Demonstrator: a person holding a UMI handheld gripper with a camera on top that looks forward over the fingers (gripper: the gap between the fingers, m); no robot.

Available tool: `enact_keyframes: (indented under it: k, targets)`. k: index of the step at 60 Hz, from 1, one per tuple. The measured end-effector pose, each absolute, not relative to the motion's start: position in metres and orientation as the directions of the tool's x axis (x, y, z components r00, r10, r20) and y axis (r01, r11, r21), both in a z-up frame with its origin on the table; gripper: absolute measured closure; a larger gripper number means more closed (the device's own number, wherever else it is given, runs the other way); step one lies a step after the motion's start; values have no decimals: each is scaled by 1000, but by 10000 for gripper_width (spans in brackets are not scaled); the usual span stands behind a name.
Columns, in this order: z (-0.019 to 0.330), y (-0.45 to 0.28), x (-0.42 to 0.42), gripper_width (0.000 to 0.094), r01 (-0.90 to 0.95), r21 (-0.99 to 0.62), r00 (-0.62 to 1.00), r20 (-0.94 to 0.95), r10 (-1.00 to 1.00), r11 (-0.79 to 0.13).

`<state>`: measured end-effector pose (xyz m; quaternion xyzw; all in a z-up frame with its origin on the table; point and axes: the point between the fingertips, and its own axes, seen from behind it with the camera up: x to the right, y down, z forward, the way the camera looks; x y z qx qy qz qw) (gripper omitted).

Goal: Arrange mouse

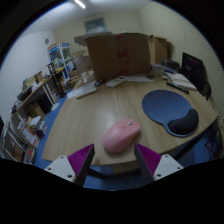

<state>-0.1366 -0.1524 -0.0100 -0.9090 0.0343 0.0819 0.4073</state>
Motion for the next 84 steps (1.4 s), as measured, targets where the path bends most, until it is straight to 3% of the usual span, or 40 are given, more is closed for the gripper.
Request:
enact_keyframes:
  k: [13,18,21,22,23,26,44,49,54,60,64,70,78,84]
  targets:
    - [-11,-93,-140,113,-66,-795,995,-95,17,-603]
    - [-15,-73,-140,147,8,-815,999,-12,31,-579]
    - [-15,-65,-143,218,-6,-824,1000,-23,22,-566]
    - [-15,-63,-143,184,-6,-827,1000,-21,21,-563]
    - [-15,-61,-144,339,-2,-833,1000,-18,24,-553]
    - [-13,-59,-146,413,22,-847,999,-5,49,-531]
    - [-11,-70,-166,599,81,-747,981,-57,186,-660]
    - [26,-69,-173,604,96,-782,965,-79,251,-615]
    - [97,-56,-160,603,96,-848,953,-74,295,-522]
    - [176,-20,-97,605,68,-923,970,-28,242,-380]
    - [192,3,-30,606,64,-939,988,12,154,-339]
    - [163,21,48,607,11,-925,998,-12,58,-380]
    - [75,26,93,605,-20,-858,1000,-27,7,-513]
    - [32,22,94,604,-25,-817,999,-39,12,-576]
